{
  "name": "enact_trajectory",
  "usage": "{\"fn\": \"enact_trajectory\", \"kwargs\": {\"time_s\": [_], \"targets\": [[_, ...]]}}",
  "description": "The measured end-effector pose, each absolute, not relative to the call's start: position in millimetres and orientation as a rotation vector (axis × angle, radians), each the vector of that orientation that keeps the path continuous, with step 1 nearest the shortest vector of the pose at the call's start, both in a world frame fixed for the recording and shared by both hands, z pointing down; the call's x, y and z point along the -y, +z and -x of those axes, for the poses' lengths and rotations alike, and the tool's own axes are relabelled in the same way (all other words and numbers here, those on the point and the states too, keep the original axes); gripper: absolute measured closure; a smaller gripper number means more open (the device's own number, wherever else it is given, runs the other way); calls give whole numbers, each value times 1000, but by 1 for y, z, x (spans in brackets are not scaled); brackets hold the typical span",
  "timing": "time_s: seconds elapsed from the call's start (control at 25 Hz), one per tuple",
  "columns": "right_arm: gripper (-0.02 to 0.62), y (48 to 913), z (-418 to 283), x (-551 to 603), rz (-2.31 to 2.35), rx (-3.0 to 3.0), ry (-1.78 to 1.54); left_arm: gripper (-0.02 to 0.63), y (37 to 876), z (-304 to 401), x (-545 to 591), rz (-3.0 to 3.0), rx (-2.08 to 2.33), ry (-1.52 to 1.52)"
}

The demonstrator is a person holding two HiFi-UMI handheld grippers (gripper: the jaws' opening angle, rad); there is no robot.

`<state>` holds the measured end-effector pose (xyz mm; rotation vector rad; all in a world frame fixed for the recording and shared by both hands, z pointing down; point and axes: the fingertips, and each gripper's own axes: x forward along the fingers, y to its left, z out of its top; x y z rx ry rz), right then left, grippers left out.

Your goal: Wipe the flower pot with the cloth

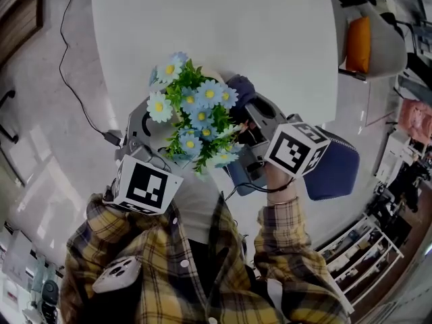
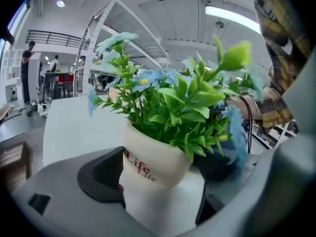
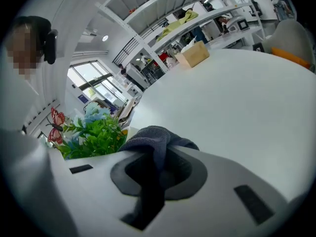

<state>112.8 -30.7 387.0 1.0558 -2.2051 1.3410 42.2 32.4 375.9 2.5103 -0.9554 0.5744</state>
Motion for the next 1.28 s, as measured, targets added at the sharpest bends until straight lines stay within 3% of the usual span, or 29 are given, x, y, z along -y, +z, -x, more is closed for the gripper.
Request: {"fn": "enact_trajectory", "kwargs": {"time_s": [0.52, 1.28], "targets": [[563, 386, -111, 44, -844, 2236, 1200, 155, 384, -41, -26, -2736, 586, 859], [563, 396, -73, 90, -292, 2216, 924, 155, 385, -58, -18, -2892, -50, 1022]]}}
